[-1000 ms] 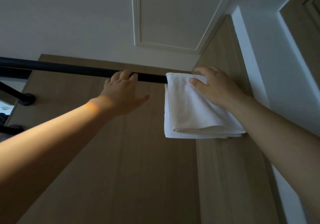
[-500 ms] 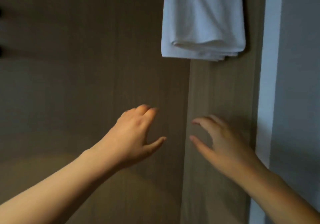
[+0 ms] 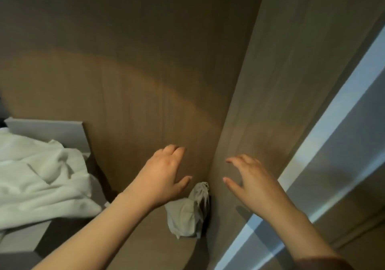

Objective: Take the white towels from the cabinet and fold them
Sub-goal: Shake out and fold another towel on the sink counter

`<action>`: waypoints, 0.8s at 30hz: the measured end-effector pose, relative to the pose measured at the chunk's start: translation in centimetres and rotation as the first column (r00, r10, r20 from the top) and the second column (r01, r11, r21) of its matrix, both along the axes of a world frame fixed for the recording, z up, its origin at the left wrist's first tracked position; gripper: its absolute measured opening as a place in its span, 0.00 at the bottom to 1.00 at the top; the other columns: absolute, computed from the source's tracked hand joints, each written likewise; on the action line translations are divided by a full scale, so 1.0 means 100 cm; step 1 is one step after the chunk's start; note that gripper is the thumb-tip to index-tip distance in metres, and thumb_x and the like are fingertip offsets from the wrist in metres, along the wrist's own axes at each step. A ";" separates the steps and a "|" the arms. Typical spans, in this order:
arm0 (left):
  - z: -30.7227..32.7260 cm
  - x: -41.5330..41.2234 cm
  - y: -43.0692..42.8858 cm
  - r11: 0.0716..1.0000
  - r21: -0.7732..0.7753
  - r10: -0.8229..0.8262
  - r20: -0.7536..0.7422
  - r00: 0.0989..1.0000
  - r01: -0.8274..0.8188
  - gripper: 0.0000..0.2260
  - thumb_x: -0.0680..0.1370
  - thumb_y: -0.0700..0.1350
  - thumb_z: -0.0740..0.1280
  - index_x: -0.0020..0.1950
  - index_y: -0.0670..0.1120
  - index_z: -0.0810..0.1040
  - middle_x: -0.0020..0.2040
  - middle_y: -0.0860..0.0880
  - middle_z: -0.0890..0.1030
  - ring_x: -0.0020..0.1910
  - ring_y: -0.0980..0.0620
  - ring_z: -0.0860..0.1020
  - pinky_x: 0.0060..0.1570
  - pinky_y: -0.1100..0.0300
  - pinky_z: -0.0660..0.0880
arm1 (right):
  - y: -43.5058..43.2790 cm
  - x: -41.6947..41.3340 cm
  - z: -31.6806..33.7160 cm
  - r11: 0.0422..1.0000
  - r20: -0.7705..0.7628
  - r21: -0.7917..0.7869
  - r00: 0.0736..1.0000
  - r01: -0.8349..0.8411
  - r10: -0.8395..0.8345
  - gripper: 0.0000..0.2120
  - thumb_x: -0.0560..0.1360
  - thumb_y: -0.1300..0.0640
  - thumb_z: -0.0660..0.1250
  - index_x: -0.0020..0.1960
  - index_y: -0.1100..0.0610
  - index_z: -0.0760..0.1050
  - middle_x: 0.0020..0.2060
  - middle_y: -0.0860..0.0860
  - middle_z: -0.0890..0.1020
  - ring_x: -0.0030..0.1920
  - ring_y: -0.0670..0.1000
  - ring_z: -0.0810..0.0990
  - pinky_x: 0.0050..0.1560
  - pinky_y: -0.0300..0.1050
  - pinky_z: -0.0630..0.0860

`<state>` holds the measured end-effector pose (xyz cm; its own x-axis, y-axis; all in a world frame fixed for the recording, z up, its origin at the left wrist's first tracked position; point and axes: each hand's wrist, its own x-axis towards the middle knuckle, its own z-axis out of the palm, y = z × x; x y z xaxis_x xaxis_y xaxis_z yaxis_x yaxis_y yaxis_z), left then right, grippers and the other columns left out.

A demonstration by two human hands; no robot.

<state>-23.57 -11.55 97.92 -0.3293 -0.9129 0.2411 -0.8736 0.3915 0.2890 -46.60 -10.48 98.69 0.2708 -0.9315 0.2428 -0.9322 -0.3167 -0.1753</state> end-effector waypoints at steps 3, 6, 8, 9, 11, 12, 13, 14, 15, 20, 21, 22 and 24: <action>-0.042 -0.006 0.021 0.991 0.111 0.077 -0.055 0.996 -0.071 0.32 0.76 0.60 0.64 0.77 0.50 0.58 0.72 0.50 0.65 0.69 0.50 0.67 0.68 0.58 0.67 | 0.004 -0.001 -0.032 0.993 -0.001 0.117 1.000 -0.025 0.025 0.22 0.79 0.45 0.63 0.71 0.50 0.68 0.63 0.48 0.74 0.64 0.49 0.71 0.63 0.43 0.69; -0.077 -0.016 0.043 0.968 0.213 0.153 -0.090 0.984 -0.131 0.31 0.76 0.60 0.64 0.76 0.51 0.60 0.72 0.51 0.66 0.69 0.52 0.67 0.66 0.60 0.67 | 0.008 -0.001 -0.057 0.975 0.036 0.205 0.996 -0.087 0.081 0.18 0.78 0.47 0.64 0.67 0.49 0.71 0.61 0.47 0.75 0.62 0.49 0.72 0.61 0.44 0.70; -0.095 -0.023 0.059 0.946 0.272 0.211 -0.105 0.972 -0.176 0.30 0.76 0.59 0.65 0.75 0.51 0.62 0.70 0.52 0.67 0.67 0.53 0.68 0.65 0.62 0.66 | 0.011 0.000 -0.073 0.956 0.064 0.257 0.989 -0.142 0.130 0.18 0.78 0.47 0.65 0.66 0.48 0.72 0.62 0.46 0.75 0.62 0.48 0.72 0.60 0.43 0.71; -0.104 -0.025 0.068 0.932 0.299 0.246 -0.116 0.962 -0.202 0.29 0.76 0.59 0.65 0.74 0.52 0.62 0.70 0.52 0.68 0.67 0.54 0.69 0.64 0.63 0.66 | 0.013 0.001 -0.081 0.944 0.082 0.288 0.986 -0.162 0.145 0.18 0.78 0.47 0.65 0.67 0.48 0.71 0.62 0.45 0.74 0.62 0.48 0.72 0.60 0.44 0.72; -0.119 -0.031 0.085 0.899 0.352 0.323 -0.134 0.937 -0.260 0.28 0.76 0.59 0.65 0.74 0.53 0.63 0.69 0.54 0.68 0.66 0.56 0.69 0.63 0.64 0.67 | 0.018 0.002 -0.097 0.918 0.113 0.342 0.978 -0.202 0.173 0.18 0.78 0.47 0.65 0.67 0.47 0.71 0.63 0.45 0.74 0.62 0.47 0.72 0.60 0.43 0.72; -0.125 -0.033 0.093 0.882 0.375 0.357 -0.133 0.924 -0.287 0.28 0.76 0.59 0.65 0.74 0.54 0.63 0.69 0.54 0.68 0.66 0.56 0.69 0.63 0.65 0.67 | 0.021 0.003 -0.104 0.903 0.120 0.368 0.974 -0.224 0.193 0.18 0.78 0.47 0.65 0.67 0.47 0.71 0.63 0.45 0.74 0.62 0.47 0.72 0.59 0.43 0.73; -0.130 -0.035 0.099 0.868 0.392 0.380 -0.128 0.916 -0.305 0.28 0.76 0.59 0.65 0.73 0.54 0.63 0.68 0.54 0.68 0.65 0.57 0.69 0.63 0.65 0.67 | 0.023 0.004 -0.111 0.887 0.124 0.392 0.970 -0.243 0.211 0.19 0.78 0.47 0.65 0.67 0.47 0.71 0.63 0.44 0.73 0.62 0.46 0.72 0.58 0.42 0.72; -0.135 -0.036 0.107 0.852 0.413 0.402 -0.122 0.907 -0.322 0.27 0.76 0.59 0.65 0.73 0.54 0.64 0.68 0.55 0.68 0.65 0.57 0.70 0.63 0.65 0.68 | 0.026 0.005 -0.118 0.868 0.127 0.420 0.965 -0.264 0.232 0.19 0.78 0.47 0.65 0.68 0.47 0.70 0.63 0.44 0.73 0.62 0.46 0.72 0.58 0.41 0.72; -0.139 -0.036 0.114 0.838 0.433 0.417 -0.114 0.902 -0.333 0.27 0.76 0.59 0.65 0.73 0.54 0.64 0.68 0.55 0.69 0.64 0.57 0.70 0.63 0.65 0.68 | 0.028 0.006 -0.124 0.852 0.128 0.443 0.961 -0.278 0.247 0.19 0.78 0.47 0.65 0.68 0.47 0.70 0.64 0.44 0.73 0.62 0.46 0.72 0.58 0.40 0.72; -0.157 -0.024 0.144 0.773 0.503 0.484 -0.072 0.872 -0.388 0.26 0.76 0.59 0.65 0.72 0.54 0.65 0.68 0.55 0.69 0.65 0.56 0.70 0.65 0.64 0.67 | 0.037 0.022 -0.147 0.789 0.118 0.510 0.936 -0.344 0.332 0.21 0.78 0.47 0.65 0.70 0.45 0.68 0.65 0.43 0.72 0.64 0.45 0.71 0.58 0.39 0.71; -0.160 -0.020 0.148 0.761 0.509 0.502 -0.068 0.862 -0.403 0.26 0.76 0.59 0.65 0.72 0.54 0.66 0.67 0.55 0.69 0.65 0.56 0.70 0.65 0.63 0.68 | 0.038 0.027 -0.150 0.778 0.110 0.518 0.930 -0.354 0.350 0.21 0.78 0.46 0.65 0.70 0.45 0.68 0.65 0.43 0.72 0.64 0.45 0.70 0.59 0.39 0.71; -0.161 -0.015 0.152 0.750 0.513 0.519 -0.067 0.852 -0.417 0.26 0.76 0.59 0.65 0.72 0.54 0.66 0.67 0.55 0.69 0.65 0.56 0.70 0.65 0.64 0.68 | 0.038 0.032 -0.152 0.767 0.105 0.529 0.925 -0.364 0.366 0.21 0.78 0.47 0.66 0.70 0.45 0.68 0.65 0.43 0.72 0.65 0.45 0.70 0.59 0.39 0.71; -0.164 -0.005 0.158 0.734 0.513 0.553 -0.069 0.831 -0.446 0.26 0.76 0.60 0.65 0.72 0.54 0.66 0.67 0.55 0.70 0.64 0.57 0.70 0.64 0.65 0.68 | 0.038 0.044 -0.155 0.745 0.101 0.547 0.914 -0.381 0.394 0.22 0.78 0.47 0.66 0.70 0.45 0.68 0.65 0.44 0.72 0.65 0.46 0.70 0.61 0.40 0.71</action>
